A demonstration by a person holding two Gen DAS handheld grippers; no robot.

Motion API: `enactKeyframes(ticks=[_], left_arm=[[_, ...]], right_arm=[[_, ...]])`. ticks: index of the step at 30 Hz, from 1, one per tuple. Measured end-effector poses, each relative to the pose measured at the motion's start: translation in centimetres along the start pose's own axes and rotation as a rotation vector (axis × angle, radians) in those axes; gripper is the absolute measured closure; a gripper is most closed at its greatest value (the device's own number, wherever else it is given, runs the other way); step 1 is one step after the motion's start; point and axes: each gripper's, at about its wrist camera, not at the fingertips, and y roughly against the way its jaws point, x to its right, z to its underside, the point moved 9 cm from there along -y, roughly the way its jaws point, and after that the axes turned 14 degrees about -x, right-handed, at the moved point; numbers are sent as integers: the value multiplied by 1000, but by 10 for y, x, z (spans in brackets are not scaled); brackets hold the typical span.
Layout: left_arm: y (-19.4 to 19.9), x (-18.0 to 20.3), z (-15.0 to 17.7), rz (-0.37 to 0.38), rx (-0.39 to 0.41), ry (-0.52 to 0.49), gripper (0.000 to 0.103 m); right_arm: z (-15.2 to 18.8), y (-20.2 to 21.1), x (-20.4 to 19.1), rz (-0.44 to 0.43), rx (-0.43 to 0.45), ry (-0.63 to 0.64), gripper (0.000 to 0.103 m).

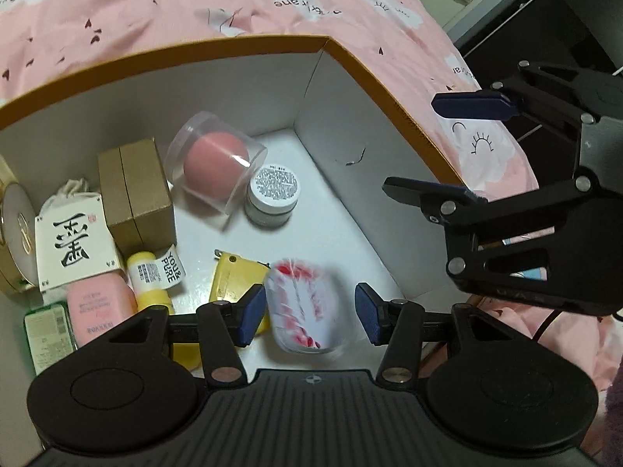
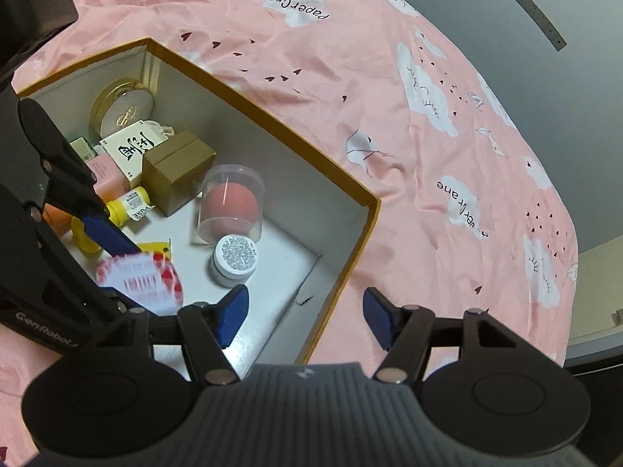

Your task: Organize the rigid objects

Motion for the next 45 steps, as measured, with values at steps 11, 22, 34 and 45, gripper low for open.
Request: enactKeyframes(ticks=[11,22,34,45], left_arm=[[18,-1,0,-59,76,21,28],[104,8,24,-266,473,-73,23],[191,16,78,-383,828,-139,16],[214,-30,133,-286,854,-4,2]], right_arm=[[3,1,-1,-11,-9,-24,33],[0,32,2,-95,65,-207,18],[4,107,-41,-97,297,-345,3],[19,142,-92,-1,460,-523,3]])
